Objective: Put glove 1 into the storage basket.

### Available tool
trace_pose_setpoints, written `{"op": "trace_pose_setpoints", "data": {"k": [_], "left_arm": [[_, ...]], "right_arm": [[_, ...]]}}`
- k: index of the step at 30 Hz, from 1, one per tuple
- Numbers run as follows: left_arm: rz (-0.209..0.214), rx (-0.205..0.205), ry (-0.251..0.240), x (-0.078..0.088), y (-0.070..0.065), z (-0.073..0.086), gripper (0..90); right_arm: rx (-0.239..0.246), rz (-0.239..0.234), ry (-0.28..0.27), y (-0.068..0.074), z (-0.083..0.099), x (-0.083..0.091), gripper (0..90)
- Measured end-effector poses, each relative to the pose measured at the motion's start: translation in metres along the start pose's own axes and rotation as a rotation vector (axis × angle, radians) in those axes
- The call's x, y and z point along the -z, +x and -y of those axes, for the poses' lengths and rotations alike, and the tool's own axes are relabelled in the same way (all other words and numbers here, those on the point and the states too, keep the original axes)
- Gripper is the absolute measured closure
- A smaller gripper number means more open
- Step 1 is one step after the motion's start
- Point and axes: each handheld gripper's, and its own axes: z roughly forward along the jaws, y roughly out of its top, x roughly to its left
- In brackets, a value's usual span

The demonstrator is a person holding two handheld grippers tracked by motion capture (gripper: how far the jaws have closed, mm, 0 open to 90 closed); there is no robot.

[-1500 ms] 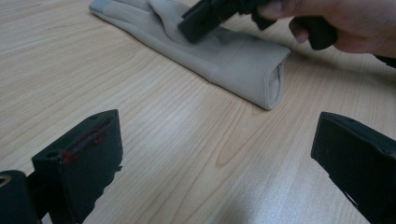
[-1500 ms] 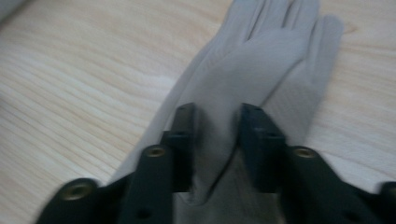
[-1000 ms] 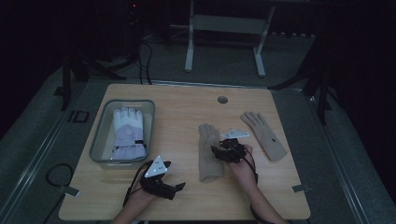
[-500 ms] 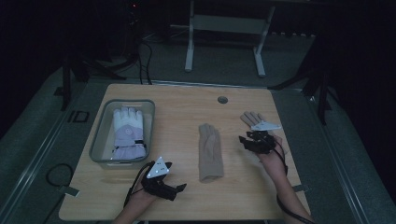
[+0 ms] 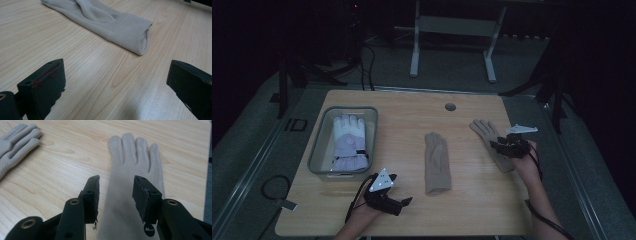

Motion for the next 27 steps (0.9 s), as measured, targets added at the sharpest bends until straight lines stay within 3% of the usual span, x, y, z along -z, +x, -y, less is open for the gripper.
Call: {"op": "trace_pose_setpoints", "data": {"k": [6,14,19,27], "left_arm": [[0.008,0.005,-0.005,0.001,-0.001,0.001,2.3],[0.010,0.009,-0.001,0.000,-0.001,0.001,2.3],[0.011,0.012,-0.003,0.000,0.000,0.001,2.3],[0.009,0.011,-0.001,0.000,-0.001,0.001,2.3]], "right_arm": [[-0.025,-0.012,0.003,-0.016,0.006,-0.011,55.7],[-0.034,0.007,0.068,-0.027,0.018,-0.032,53.9],[-0.055,0.009,0.029,-0.026,0.025,-0.035,55.0],[-0.064,0.056,0.026,-0.017,0.025,-0.034,80.9]]}}
